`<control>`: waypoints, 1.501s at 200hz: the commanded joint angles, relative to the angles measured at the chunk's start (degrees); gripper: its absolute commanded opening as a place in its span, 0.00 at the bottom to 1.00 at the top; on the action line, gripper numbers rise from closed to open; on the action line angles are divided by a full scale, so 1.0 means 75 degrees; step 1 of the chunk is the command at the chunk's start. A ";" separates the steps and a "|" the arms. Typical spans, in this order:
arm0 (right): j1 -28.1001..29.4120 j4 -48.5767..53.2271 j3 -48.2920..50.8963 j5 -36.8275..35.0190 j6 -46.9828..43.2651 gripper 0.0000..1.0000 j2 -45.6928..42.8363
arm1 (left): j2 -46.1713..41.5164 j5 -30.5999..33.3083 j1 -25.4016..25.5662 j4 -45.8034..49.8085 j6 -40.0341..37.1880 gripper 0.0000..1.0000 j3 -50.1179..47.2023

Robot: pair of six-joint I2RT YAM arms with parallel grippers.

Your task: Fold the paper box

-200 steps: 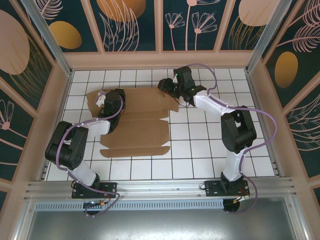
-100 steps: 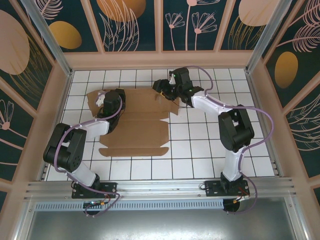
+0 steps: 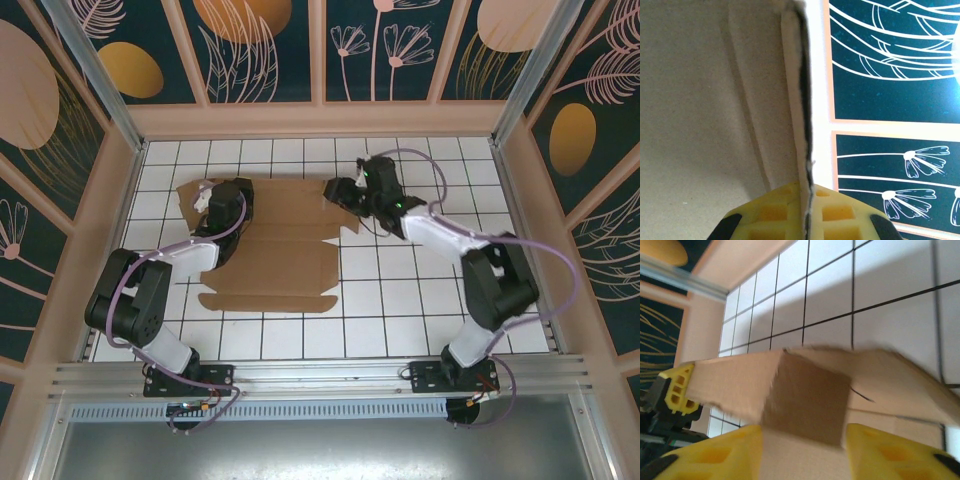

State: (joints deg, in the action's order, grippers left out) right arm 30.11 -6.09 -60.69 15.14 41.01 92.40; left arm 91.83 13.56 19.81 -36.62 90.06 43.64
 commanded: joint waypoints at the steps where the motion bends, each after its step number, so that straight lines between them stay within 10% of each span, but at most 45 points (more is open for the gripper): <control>1: 0.0117 -0.0442 0.1138 -0.1034 -0.0827 0.39 -0.0963 | -0.0226 0.0064 -0.0052 -0.0098 -0.0114 0.00 -0.0095; 66: 0.1501 -0.0214 0.1193 -0.2099 -0.1747 0.29 0.0016 | -0.0326 0.0187 -0.0049 0.0113 -0.0173 0.00 -0.0017; 152: 0.0612 0.0102 0.0026 -0.2169 -0.1535 0.46 0.1771 | -0.0449 0.0242 -0.0049 0.0289 -0.0284 0.00 -0.0089; 300: 0.1157 -0.1304 -0.0274 0.0098 -0.1148 0.46 0.2771 | -0.0395 0.0172 -0.0051 0.0241 -0.0272 0.00 -0.0076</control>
State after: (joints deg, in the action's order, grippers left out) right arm 36.77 -14.59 -59.68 15.09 33.47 109.60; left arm 89.93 14.15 19.77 -35.18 89.12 43.38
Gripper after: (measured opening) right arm 0.459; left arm 0.049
